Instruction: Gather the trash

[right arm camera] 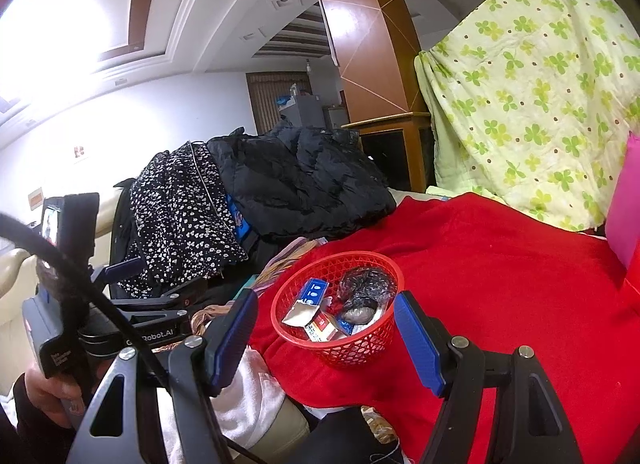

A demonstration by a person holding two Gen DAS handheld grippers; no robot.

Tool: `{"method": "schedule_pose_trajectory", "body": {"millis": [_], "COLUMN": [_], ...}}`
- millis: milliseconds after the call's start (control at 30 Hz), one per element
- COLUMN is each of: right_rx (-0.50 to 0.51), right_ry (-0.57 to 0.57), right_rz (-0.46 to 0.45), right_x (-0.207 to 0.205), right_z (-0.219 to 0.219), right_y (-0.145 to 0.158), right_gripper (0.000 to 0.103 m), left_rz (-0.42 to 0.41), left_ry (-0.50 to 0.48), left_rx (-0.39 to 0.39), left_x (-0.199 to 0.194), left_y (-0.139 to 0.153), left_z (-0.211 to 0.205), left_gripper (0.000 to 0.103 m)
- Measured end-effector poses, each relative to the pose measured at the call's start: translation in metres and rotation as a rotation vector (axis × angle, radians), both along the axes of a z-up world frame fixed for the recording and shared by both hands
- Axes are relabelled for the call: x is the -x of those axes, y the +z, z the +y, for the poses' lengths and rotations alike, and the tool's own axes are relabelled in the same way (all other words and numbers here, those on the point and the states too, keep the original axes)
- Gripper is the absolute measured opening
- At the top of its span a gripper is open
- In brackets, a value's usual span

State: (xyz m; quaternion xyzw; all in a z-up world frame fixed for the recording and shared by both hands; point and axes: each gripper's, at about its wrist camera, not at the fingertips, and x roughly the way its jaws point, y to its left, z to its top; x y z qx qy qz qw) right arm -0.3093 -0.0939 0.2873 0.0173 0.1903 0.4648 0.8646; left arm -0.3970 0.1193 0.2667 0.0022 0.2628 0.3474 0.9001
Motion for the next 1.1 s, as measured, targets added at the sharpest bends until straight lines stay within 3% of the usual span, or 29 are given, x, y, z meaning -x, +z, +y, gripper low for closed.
{"method": "schedule_pose_trajectory", "body": {"millis": [1100], "right_rx": [0.0], "right_ry": [-0.001], "right_rz": [0.016], "right_x": [-0.0005], "right_z": [0.005], "right_y": [-0.0041], "right_gripper": [0.074], "left_rz": [0.021], "left_ry": [-0.014], "left_rx": [0.007], "left_x": [-0.0027], "left_y": [-0.0062], "left_z": [0.0067], "left_gripper": [0.099]}}
